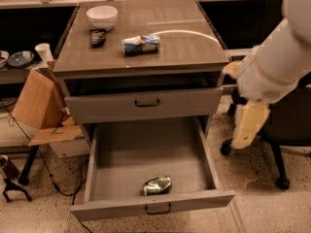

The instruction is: Pick green can from middle drawer and place on counter

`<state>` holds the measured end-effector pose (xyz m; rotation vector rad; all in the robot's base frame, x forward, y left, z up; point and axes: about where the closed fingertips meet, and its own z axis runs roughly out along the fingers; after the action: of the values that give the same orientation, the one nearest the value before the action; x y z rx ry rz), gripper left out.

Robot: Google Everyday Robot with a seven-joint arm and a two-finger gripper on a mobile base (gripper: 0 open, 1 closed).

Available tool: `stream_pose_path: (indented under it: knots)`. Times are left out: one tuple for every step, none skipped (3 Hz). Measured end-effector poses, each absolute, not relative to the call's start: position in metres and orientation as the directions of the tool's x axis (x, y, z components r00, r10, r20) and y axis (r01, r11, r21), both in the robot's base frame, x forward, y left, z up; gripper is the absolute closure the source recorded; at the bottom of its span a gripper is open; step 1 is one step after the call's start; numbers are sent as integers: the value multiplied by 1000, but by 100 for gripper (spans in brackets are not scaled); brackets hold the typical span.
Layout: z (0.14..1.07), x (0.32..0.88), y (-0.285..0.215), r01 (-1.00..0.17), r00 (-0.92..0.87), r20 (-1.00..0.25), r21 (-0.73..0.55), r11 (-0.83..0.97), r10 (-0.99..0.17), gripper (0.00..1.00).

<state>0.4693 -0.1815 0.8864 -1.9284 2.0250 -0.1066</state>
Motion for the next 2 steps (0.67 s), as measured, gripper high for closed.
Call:
stream_pose_path:
  knots:
    - [801, 469, -152, -972, -38, -317, -210, 109, -948, 0]
    - [720, 480, -106, -973, -76, -439, -162, 162, -895, 0]
